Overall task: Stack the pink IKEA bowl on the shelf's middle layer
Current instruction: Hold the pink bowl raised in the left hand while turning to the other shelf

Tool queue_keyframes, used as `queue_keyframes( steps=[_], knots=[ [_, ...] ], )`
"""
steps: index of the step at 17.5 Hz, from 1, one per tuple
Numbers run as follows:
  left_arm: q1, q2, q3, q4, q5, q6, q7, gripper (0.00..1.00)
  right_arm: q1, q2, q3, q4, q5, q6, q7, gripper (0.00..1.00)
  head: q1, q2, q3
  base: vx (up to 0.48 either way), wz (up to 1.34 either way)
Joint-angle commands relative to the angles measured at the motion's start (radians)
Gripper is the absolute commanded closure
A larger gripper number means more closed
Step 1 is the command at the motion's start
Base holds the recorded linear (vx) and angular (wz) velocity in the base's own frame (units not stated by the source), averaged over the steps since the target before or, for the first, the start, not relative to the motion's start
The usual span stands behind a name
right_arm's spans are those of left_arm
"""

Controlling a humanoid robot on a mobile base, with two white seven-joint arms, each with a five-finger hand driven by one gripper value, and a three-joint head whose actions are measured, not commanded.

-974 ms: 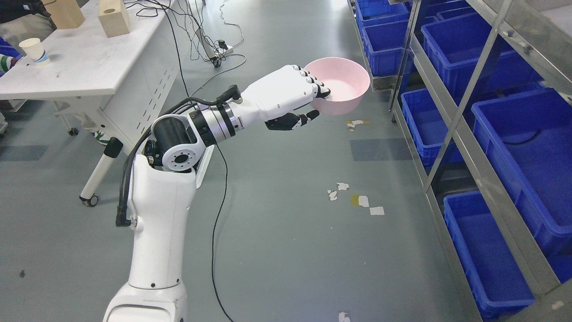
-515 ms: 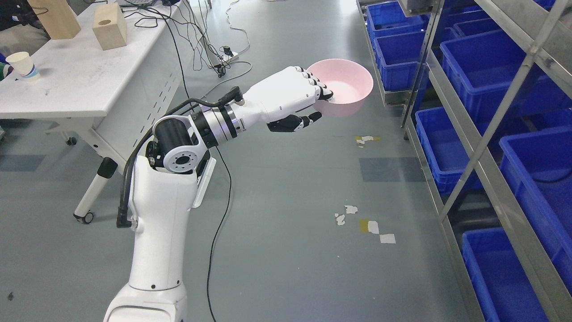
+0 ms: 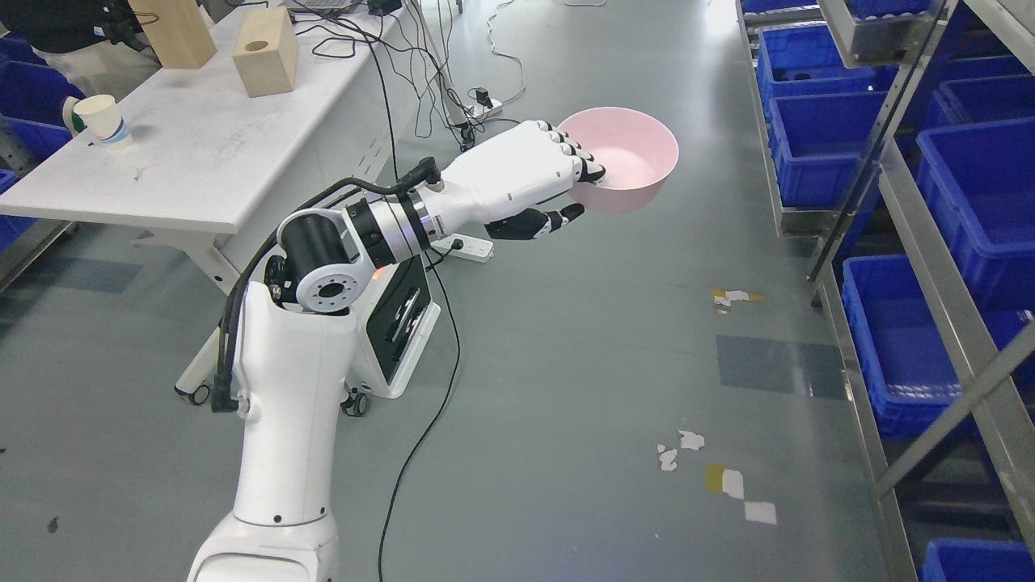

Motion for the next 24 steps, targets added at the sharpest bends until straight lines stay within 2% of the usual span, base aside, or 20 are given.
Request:
queue_keyframes(
  steps=[1, 13, 24],
  knots=[
    [-0.001, 0.017, -0.002, -0.003, 0.000, 0.001, 0.000, 0.98, 0.023, -0.017, 0.000, -0.017, 0.000, 0.000, 0.000, 0.00, 0.0000, 0.000, 0.000, 0.318, 0.20],
    [-0.001, 0.017, -0.018, -0.002, 0.000, 0.001, 0.005, 0.98, 0.023, -0.017, 0.000, -0.017, 0.000, 0.000, 0.000, 0.00, 0.0000, 0.000, 0.000, 0.290, 0.01],
    [-0.001, 0.017, -0.027, -0.002, 0.000, 0.001, 0.005, 0.98, 0.023, -0.017, 0.000, -0.017, 0.000, 0.000, 0.000, 0.00, 0.0000, 0.000, 0.000, 0.174, -1.02]
  ],
)
